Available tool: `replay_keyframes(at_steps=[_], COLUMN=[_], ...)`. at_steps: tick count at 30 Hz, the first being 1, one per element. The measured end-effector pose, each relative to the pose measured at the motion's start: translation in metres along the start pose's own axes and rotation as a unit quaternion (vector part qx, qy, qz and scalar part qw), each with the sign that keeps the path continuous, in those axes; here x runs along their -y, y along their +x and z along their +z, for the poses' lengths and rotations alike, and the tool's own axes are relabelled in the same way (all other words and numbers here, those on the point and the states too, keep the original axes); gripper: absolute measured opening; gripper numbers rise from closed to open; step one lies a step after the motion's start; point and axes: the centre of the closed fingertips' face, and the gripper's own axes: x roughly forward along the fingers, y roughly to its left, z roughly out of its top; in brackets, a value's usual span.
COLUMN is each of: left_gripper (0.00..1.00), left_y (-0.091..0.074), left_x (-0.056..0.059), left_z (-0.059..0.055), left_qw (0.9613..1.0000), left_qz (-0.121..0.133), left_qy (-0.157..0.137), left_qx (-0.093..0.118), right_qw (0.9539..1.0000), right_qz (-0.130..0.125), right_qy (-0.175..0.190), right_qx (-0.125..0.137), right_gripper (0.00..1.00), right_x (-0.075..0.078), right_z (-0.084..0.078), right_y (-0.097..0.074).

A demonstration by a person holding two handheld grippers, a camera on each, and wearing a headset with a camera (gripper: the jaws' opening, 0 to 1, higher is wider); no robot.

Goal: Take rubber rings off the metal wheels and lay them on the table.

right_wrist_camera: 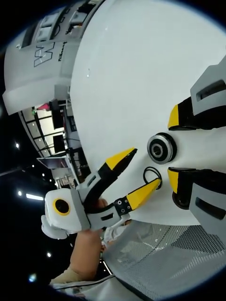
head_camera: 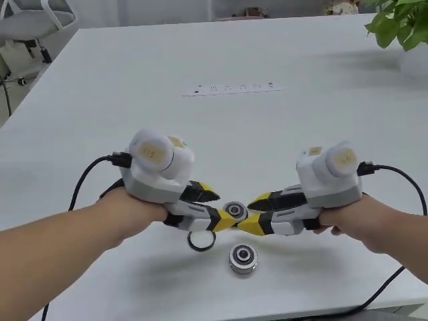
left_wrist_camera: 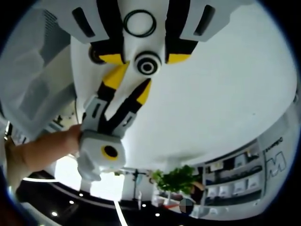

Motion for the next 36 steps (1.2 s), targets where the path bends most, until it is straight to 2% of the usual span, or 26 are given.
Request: replay_keyframes(at_steps=[18, 27, 36], left_gripper=[0.21, 0.15, 0.14], left_y=[0.016, 0.018, 0.018], left_x=[0.002, -0.001, -0.002], left_z=[0.001, 0.000, 0.000], left_qw=[0.9998, 0.9986, 0.9981], left_qz=[-0.007, 0.006, 0.017], left_qy=[0.017, 0.048, 0.055], left_qx=[-0.008, -0.019, -0.019], right_qw=[0.9999, 0.9999, 0.9999], right_qz=[0.001, 0.000, -0.003], right_qy=[0.004, 0.004, -0.003], right_qx=[0.011, 0.015, 0.016], right_gripper=[0.29, 0.29, 0.29], right_x=[0.000, 0.000, 0.000], right_z=[0.001, 0.002, 0.004], right_y=[0.001, 0.000, 0.003])
